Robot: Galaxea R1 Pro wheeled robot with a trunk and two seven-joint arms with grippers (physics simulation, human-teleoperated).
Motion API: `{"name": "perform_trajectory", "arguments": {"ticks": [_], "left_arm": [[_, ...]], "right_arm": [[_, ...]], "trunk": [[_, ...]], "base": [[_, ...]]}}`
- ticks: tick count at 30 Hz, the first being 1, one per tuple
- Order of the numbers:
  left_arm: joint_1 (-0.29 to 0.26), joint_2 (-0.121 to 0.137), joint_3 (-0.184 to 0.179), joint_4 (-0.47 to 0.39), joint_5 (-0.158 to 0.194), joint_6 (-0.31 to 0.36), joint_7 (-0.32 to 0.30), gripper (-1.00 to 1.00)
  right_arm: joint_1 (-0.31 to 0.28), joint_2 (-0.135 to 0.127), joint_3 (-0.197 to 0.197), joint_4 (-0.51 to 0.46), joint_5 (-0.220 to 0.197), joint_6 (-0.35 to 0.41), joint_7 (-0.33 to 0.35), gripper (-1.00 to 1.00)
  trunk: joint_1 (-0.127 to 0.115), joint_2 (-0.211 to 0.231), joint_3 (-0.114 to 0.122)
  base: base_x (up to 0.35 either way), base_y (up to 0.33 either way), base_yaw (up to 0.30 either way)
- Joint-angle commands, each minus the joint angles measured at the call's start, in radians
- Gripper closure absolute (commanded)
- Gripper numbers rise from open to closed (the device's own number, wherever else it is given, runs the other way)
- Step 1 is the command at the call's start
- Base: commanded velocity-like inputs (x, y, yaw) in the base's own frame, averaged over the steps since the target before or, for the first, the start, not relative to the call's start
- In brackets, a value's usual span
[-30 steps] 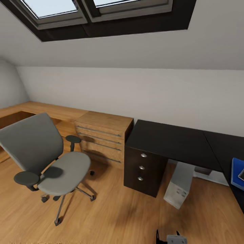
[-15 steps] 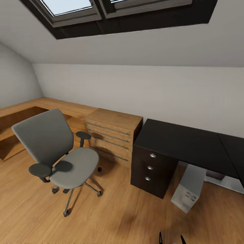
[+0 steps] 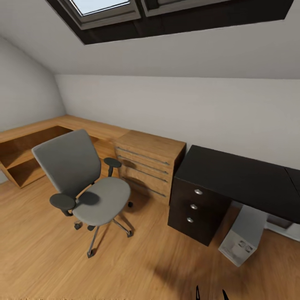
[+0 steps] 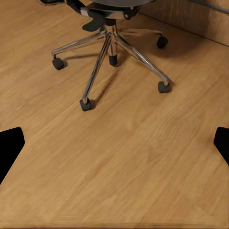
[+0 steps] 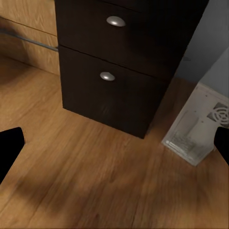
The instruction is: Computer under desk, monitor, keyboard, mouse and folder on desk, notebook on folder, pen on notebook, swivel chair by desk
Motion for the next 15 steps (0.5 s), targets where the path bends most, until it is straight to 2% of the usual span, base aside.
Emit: {"name": "perform_trajectory", "arguments": {"ticks": [1, 8, 15], "left_arm": [[-0.001, -0.001, -0.008, 0.001, -0.001, -0.002, 0.011, -1.0], [-0.001, -0.007, -0.01, 0.002, -0.003, -0.002, 0.01, -1.0], [-0.001, -0.007, -0.011, 0.002, -0.004, -0.002, 0.011, -1.0]], "right_arm": [[-0.001, 0.0, 0.009, 0.002, -0.004, -0.002, -0.005, -1.0], [-0.001, 0.0, 0.008, 0.003, -0.003, -0.002, -0.004, -1.0], [-0.001, 0.005, 0.012, 0.004, 0.003, -0.002, -0.001, -1.0]], "trunk": [[0.0, -0.001, -0.002], [0.0, -0.001, -0.011], [0.0, -0.001, -0.012]], "base": [[0.0, 0.0, 0.17], [0.0, 0.0, 0.169], [0.0, 0.0, 0.039]]}}
